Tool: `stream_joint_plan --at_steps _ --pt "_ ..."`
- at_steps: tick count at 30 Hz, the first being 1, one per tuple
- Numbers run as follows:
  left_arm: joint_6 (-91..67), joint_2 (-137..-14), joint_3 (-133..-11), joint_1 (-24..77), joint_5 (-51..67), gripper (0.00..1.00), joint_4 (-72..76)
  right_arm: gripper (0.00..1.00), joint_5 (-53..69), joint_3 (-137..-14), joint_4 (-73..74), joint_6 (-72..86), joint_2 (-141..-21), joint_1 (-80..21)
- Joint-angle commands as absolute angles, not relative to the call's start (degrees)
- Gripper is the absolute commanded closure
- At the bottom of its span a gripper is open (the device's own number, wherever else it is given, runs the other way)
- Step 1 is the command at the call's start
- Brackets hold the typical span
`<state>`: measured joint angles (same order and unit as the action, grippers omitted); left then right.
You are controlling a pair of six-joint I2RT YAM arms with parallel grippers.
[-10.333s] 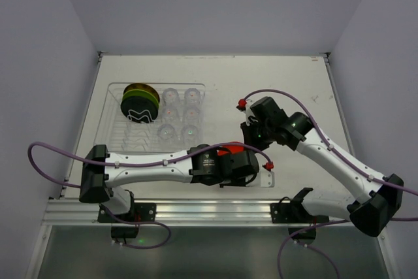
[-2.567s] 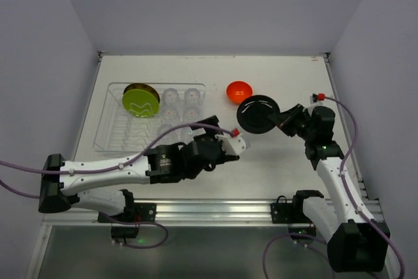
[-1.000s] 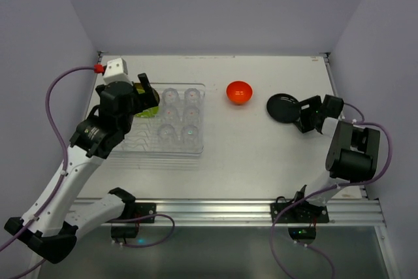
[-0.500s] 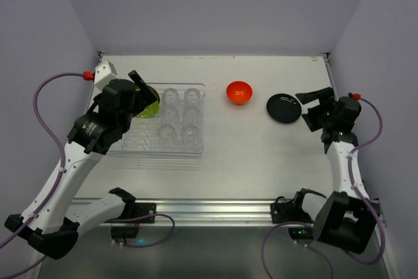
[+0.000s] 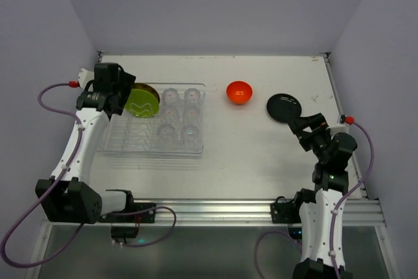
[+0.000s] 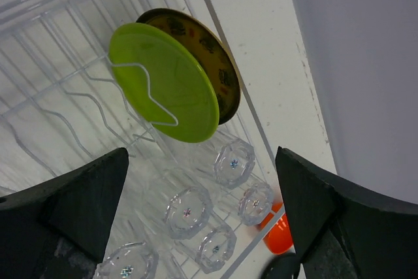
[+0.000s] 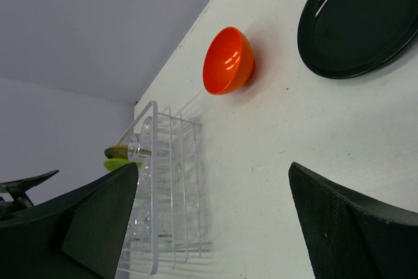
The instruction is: Unload the mixed dishes from the dish rack
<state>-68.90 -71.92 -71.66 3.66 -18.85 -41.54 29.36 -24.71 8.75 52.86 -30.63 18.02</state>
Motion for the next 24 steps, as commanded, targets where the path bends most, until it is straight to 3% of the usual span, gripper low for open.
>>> stream_joint_plan --at_steps 1,10,13,15,24 --pt "-75.4 -75.9 -70.6 1.1 -10.6 0.03 -33.6 0.01 29.9 -20.9 10.5 50.8 -24.6 18.1" --pt "-77.3 -86.0 -72.7 0.6 -7.2 0.05 -31.1 0.01 33.3 -18.5 13.4 51.0 -18.7 18.1" --pt "-77.7 -87.4 -74.0 0.0 -9.0 0.14 -31.9 0.01 32.6 -18.5 15.6 50.4 -15.5 18.1" --pt "-78.7 -87.7 -74.1 0.0 -11.1 0.25 -33.1 0.01 32.5 -18.5 16.5 50.1 -13.8 18.1" --pt "-82.4 -90.3 -70.0 0.0 -9.0 0.4 -29.4 0.01 31.9 -21.1 20.9 46.9 -13.1 18.1"
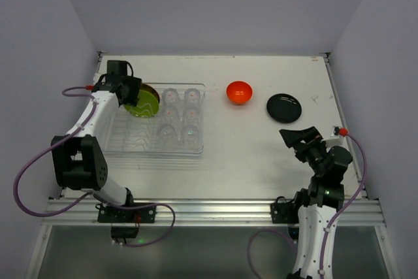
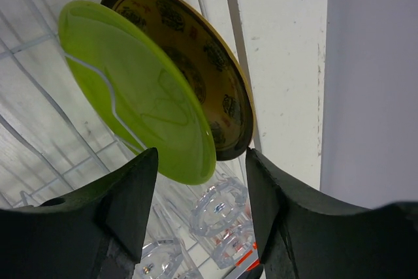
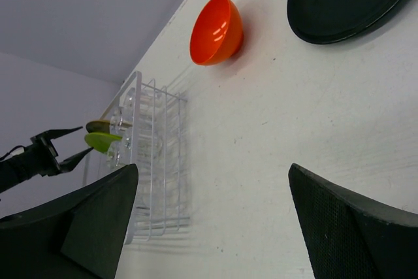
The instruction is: Unload the mixed dishes from the dish rack
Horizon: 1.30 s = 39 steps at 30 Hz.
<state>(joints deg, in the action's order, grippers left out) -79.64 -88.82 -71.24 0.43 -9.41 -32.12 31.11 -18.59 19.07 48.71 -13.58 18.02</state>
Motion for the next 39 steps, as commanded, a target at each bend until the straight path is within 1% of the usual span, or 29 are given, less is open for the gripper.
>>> stream_joint_plan --at_steps 1,5,6,8,9,11,12,14,16,18,19,20,21,27,39 --pt "-82.6 -90.7 -69.8 0.0 -8.5 0.41 -29.3 0.01 31.9 -21.3 21.0 47.0 -12.8 18.1" --pt "-83.6 -92.5 -70.4 0.0 -10.1 0.43 -31.8 0.01 32.0 -20.7 20.9 49.2 -12.2 18.1" --pt "-83.8 -92.9 -70.6 0.0 -10.8 0.47 -32.7 0.01 32.4 -20.4 20.3 49.8 -12.0 18.1" --pt "-84.3 -92.7 -70.5 0.0 -12.5 0.47 -33.6 0.02 32.8 -19.2 19.7 51.6 -11.3 18.1" --pt "-84.5 -92.6 -70.3 0.0 -12.8 0.51 -33.6 0.02 32.7 -19.0 19.2 52.1 -11.1 18.1" --pt "-84.7 -92.4 -70.2 0.0 -13.4 0.55 -33.5 0.03 32.7 -18.5 19.2 52.8 -10.5 18.1" --pt "-84.9 -92.5 -70.2 0.0 -13.3 0.63 -33.5 0.03 32.7 -18.6 19.2 53.1 -10.0 18.1" --pt "-85.5 -92.6 -70.4 0.0 -13.1 0.74 -33.7 0.03 32.6 -18.8 19.2 53.3 -9.1 18.1" --pt "-86.3 -92.5 -70.6 0.0 -13.1 0.78 -34.0 0.03 32.1 -19.2 19.4 53.3 -8.8 18.1" --pt "-87.2 -91.8 -70.4 0.0 -13.1 0.88 -34.7 0.03 31.7 -19.4 19.4 53.1 -8.6 18.1" --pt "-88.3 -91.3 -69.7 0.0 -13.0 0.9 -34.7 0.03 31.6 -19.9 19.4 52.8 -8.8 18.1" --pt "-88.8 -90.3 -69.3 0.0 -12.7 0.98 -34.2 0.03 31.8 -20.1 19.7 52.8 -9.1 18.1" --pt "-89.1 -89.7 -68.8 0.0 -12.6 1.0 -33.8 0.03 32.2 -20.3 19.7 52.9 -9.4 18.1" --pt "-91.7 -85.9 -68.5 1.1 -13.5 1.0 -32.6 0.03 32.8 -19.7 19.2 54.4 -9.3 18.1" --pt "-93.2 -75.2 -68.3 5.3 -19.7 1.0 -32.1 0.03 32.1 -21.9 20.0 53.1 -9.6 18.1"
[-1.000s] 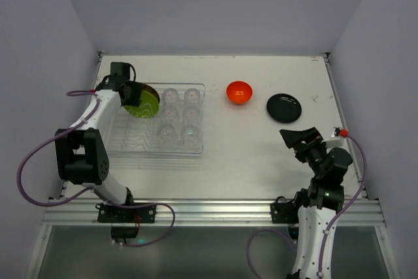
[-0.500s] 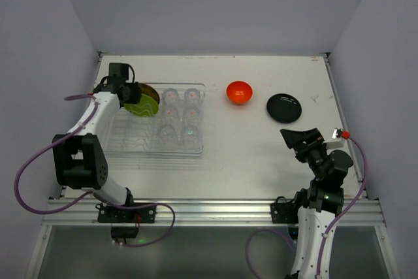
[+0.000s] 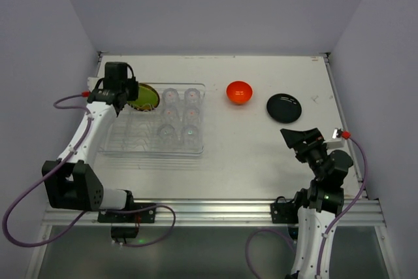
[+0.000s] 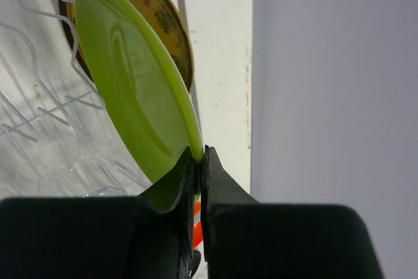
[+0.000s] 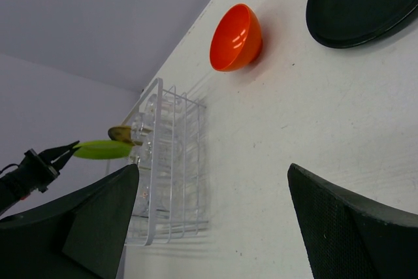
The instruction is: Unload the mixed dishes from the dish rack
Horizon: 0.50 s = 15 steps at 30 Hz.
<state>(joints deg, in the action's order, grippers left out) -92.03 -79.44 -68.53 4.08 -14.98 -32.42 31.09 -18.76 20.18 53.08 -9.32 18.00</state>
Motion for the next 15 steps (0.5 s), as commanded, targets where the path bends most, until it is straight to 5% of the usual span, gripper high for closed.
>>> stream_joint_plan --at_steps 1,8,15 --pt "-93.0 -74.2 -68.2 5.8 -19.9 1.0 -32.0 0.03 31.8 -22.2 20.6 52.7 -9.8 18.1" --pt "-79.9 -59.8 -66.1 21.8 -29.8 1.0 -28.1 0.03 28.0 -28.3 21.7 48.6 -10.7 18.1" --pt "-32.4 -61.8 -67.2 46.1 -27.7 1.0 -18.4 0.01 34.0 -35.4 22.8 45.7 -21.8 18.1"
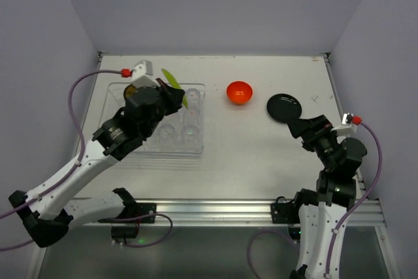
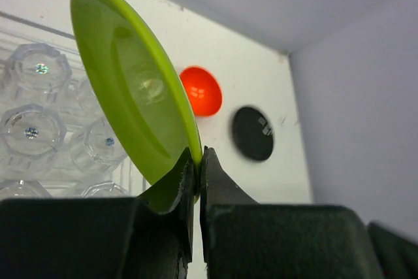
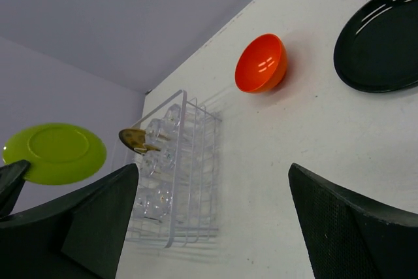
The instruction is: Unload the mixed dishes from the dish rack
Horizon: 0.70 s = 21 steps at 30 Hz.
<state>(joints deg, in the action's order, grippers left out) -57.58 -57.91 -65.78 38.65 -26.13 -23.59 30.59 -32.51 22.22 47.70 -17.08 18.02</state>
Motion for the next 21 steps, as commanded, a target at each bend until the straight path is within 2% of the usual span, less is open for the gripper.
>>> stream_joint_plan --at_steps 1,2,6,9,11,13,16,19,21 --pt "-29.0 -65.4 -68.9 49.6 -29.5 1.0 -21.1 0.01 35.1 -35.9 22.8 46.7 -24.5 18.1" --pt "-26.1 -67.4 -71.8 56.5 -31.5 1.0 -22.3 0.01 37.7 -36.2 21.8 47.5 -25.8 18.1" --pt "-11.2 -73.6 -73.7 69.6 -35.2 1.0 -26.4 0.01 46.5 -38.9 18.5 51.6 -34.3 17.8" --pt "-0.1 -75.7 -70.2 83.4 -51.8 1.0 -27.1 0.01 47.7 -43.4 22.2 47.7 -40.2 12.1" --pt "4.4 -76.9 -68.6 91.4 -56.2 1.0 -27.5 0.01 44.3 -45.1 24.2 45.2 -41.0 7.8" --pt "9.0 -77.1 -66.1 94.8 -58.3 1.0 -27.6 0.01 42.9 -47.7 27.9 41.1 -43.0 2.4" --pt "14.8 -77.3 -63.3 98.8 -55.3 1.0 -27.9 0.01 42.2 -49.5 30.1 38.1 -45.2 -4.1" --pt "19.0 -78.5 -62.5 101.2 -52.7 1.0 -29.7 0.01 34.8 -52.0 35.7 34.6 -47.5 -11.8" --pt "21.5 -79.6 -62.6 101.3 -52.9 1.0 -31.2 0.07 32.9 -54.0 38.7 31.8 -49.2 -16.0"
